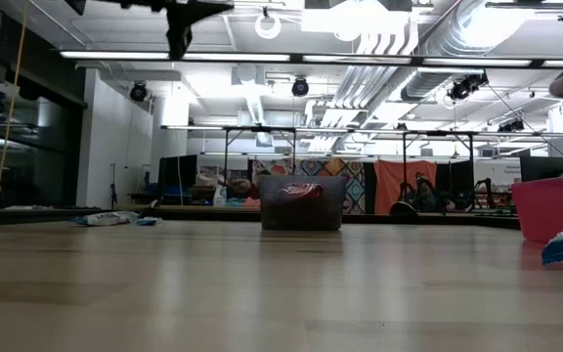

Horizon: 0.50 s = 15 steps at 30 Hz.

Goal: Sort candy
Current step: Put the white chocolate candy into the red bin

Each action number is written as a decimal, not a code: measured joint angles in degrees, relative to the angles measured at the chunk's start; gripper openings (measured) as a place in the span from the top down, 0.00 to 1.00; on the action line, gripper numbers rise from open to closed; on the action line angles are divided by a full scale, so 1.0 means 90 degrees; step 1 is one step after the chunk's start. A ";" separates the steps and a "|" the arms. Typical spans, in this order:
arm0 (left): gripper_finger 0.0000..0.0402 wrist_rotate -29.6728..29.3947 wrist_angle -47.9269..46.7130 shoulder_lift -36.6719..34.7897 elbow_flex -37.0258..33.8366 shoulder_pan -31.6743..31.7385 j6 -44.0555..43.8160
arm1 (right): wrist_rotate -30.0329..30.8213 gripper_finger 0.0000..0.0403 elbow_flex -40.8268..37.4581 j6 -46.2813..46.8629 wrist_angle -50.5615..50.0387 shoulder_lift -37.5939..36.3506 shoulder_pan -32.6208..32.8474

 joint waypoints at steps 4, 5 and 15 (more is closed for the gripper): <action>0.61 0.0008 0.0872 0.0000 0.0000 -0.0278 0.0107 | -0.0246 0.51 0.0000 -0.0587 0.0615 0.0559 -0.0567; 0.61 -0.0027 0.1043 0.0000 0.0000 -0.0364 0.0236 | -0.0381 0.51 0.0000 -0.0577 0.0685 0.0697 -0.0712; 0.61 -0.1378 0.1009 0.0053 0.0000 -0.1357 0.2079 | -0.1944 0.51 -0.0005 -0.0446 0.1435 0.1691 -0.1459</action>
